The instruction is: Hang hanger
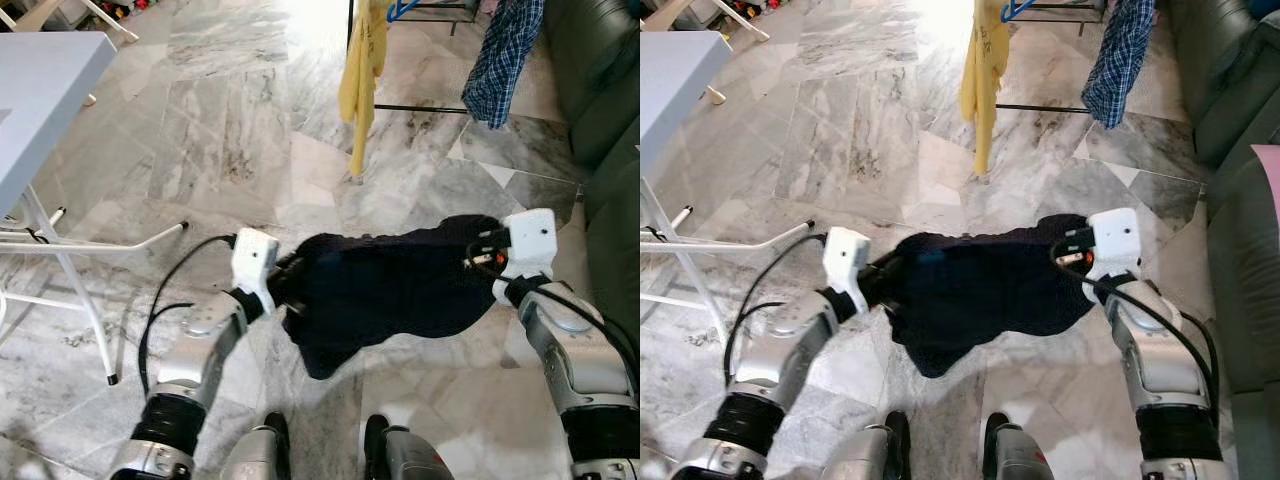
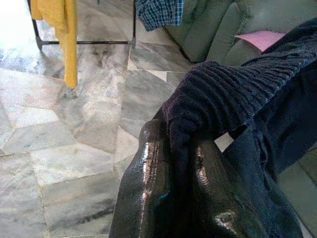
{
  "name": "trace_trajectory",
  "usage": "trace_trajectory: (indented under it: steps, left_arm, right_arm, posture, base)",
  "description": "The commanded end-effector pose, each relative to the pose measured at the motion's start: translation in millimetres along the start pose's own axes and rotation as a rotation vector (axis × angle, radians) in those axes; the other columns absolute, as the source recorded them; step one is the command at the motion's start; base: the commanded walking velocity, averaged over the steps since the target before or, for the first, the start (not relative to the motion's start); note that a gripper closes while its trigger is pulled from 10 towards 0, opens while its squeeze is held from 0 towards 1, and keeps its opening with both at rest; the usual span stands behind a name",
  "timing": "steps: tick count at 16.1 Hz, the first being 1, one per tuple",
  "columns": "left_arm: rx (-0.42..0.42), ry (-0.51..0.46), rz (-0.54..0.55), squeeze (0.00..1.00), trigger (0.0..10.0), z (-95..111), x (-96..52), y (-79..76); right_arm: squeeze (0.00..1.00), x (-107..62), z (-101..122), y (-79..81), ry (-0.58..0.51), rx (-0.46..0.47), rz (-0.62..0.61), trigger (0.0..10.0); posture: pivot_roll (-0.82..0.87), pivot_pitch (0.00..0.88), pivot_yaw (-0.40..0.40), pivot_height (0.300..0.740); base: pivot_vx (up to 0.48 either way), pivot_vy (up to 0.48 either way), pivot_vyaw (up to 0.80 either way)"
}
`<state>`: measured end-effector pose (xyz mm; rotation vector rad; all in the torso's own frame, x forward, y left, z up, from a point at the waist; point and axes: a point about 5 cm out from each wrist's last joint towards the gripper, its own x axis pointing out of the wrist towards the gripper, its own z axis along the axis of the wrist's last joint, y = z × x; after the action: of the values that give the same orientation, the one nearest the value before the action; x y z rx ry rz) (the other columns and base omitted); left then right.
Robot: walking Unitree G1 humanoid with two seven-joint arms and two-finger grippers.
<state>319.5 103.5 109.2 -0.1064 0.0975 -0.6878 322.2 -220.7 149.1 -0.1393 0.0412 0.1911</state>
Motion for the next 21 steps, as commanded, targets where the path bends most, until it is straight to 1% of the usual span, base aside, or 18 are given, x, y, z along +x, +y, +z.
trace_trajectory:
  steps: [1, 3, 4, 5, 6, 8, 9, 10, 12, 13, 14, 15, 16, 18, 19, 20, 21]
  left_arm:
    - [0.0, 0.015, 0.021, 0.0, 10.0, -5, -5.4, 2.2]
    - [-0.004, 0.008, 0.026, 0.0, 10.0, -5, -4.7, 0.4]
    - [-0.002, 0.009, 0.058, 0.0, 10.0, -5, -5.1, 3.0]
    - [-0.015, 0.007, 0.093, 0.0, 10.0, -6, -6.0, 5.6]
    - [-0.032, 0.007, 0.101, 0.0, 10.0, -8, -7.3, 5.7]
    - [-0.076, 0.013, 0.099, 0.0, 10.0, -12, -8.8, 3.9]
    - [-0.13, 0.022, 0.079, 0.0, 10.0, -12, -8.4, 2.3]
    - [-0.149, 0.028, 0.062, 0.0, 10.0, -12, -7.8, 1.3]
    - [-0.192, 0.039, 0.023, 0.0, 10.0, -10, -5.1, -1.2]
    - [-0.233, 0.046, 0.016, 0.0, 10.0, -8, -3.5, -2.2]
    - [-0.261, 0.049, 0.015, 0.0, 10.0, -7, -2.6, -2.8]
    - [-0.282, 0.047, 0.019, 0.0, 10.0, -6, -2.0, -3.2]
    - [-0.305, 0.044, 0.029, 0.0, 10.0, -6, -1.8, -3.0]
    - [-0.308, 0.048, 0.043, 0.0, 10.0, -7, -2.0, -2.3]
    - [-0.304, 0.053, 0.062, 0.0, 10.0, -7, -2.0, -0.9]
    - [-0.306, 0.056, 0.07, 0.0, 10.0, -7, -1.7, -0.5]
    - [-0.312, 0.058, 0.072, 0.0, 10.0, -6, -1.0, -0.3]
  right_arm:
    - [0.0, -1.6, 6, -4.1, -0.034, 0.006, -0.022, 0.0]
    - [0.0, -2.6, 4, -1.2, -0.021, 0.03, -0.003, 0.0]
    - [0.0, -3.5, 0, 2.3, -0.008, 0.036, 0.005, 4.2]
    - [0.0, -4.7, -5, 7.7, 0.013, 0.055, 0.025, 10.0]
    - [1.0, -5.8, -10, 13.6, 0.035, 0.075, 0.056, 10.0]
    - [1.0, -8.5, -18, 24.8, 0.074, 0.036, 0.143, 10.0]
    - [1.0, -11.2, -22, 27.9, 0.116, -0.011, 0.204, 10.0]
    - [1.0, -13.3, -25, 28.7, 0.145, -0.048, 0.24, 10.0]
    - [1.0, -21.8, -36, 29.0, 0.255, -0.19, 0.344, 10.0]
    - [1.0, -26.1, -41, 29.4, 0.295, -0.256, 0.395, 10.0]
    - [1.0, -27.2, -43, 28.7, 0.31, -0.29, 0.406, 10.0]
    - [1.0, -27.9, -43, 31.5, 0.302, -0.275, 0.433, 10.0]
    - [1.0, -29.8, -39, 38.2, 0.271, -0.211, 0.478, 10.0]
    - [1.0, -33.7, -32, 47.0, 0.223, -0.1, 0.543, 10.0]
    - [1.0, -36.3, -27, 49.7, 0.185, -0.028, 0.576, 10.0]
    - [1.0, -30.9, -23, 43.4, 0.143, 0.003, 0.497, 10.0]
    - [1.0, -18.3, -22, 27.1, 0.114, 0.062, 0.306, 10.0]
  posture:
    - [-0.06, 0.272, 0.08, 0.74]
    - [-0.06, 0.271, 0.079, 0.74]
    - [-0.06, 0.27, 0.081, 0.74]
    - [-0.06, 0.267, 0.078, 0.74]
    - [-0.07, 0.264, 0.077, 0.74]
    - [-0.07, 0.258, 0.073, 0.74]
    - [-0.07, 0.252, 0.072, 0.74]
    - [-0.07, 0.25, 0.072, 0.74]
    - [-0.07, 0.246, 0.072, 0.74]
    - [-0.07, 0.244, 0.075, 0.74]
    - [-0.07, 0.244, 0.075, 0.74]
    - [-0.07, 0.243, 0.074, 0.74]
    - [-0.07, 0.244, 0.075, 0.74]
    - [-0.08, 0.245, 0.075, 0.74]
    - [-0.08, 0.246, 0.074, 0.74]
    - [-0.08, 0.246, 0.072, 0.74]
    - [-0.09, 0.248, 0.072, 0.74]
  base:
    - [0.0, 0.0, 0.0]
    - [0.0, 0.0, 0.0]
    - [0.0, 0.0, 0.0]
    - [0.0, 0.0, 0.0]
    - [0.0, 0.0, 0.0]
    - [0.0, 0.0, 0.0]
    - [0.0, 0.0, 0.0]
    - [0.0, 0.0, 0.0]
    - [0.0, 0.0, 0.0]
    - [0.0, 0.0, 0.0]
    - [0.0, 0.0, 0.0]
    - [0.0, 0.0, 0.0]
    - [0.0, 0.0, 0.0]
    - [0.0, 0.0, 0.0]
    - [0.0, 0.0, 0.0]
    - [0.0, 0.0, 0.0]
    - [0.0, 0.0, 0.0]
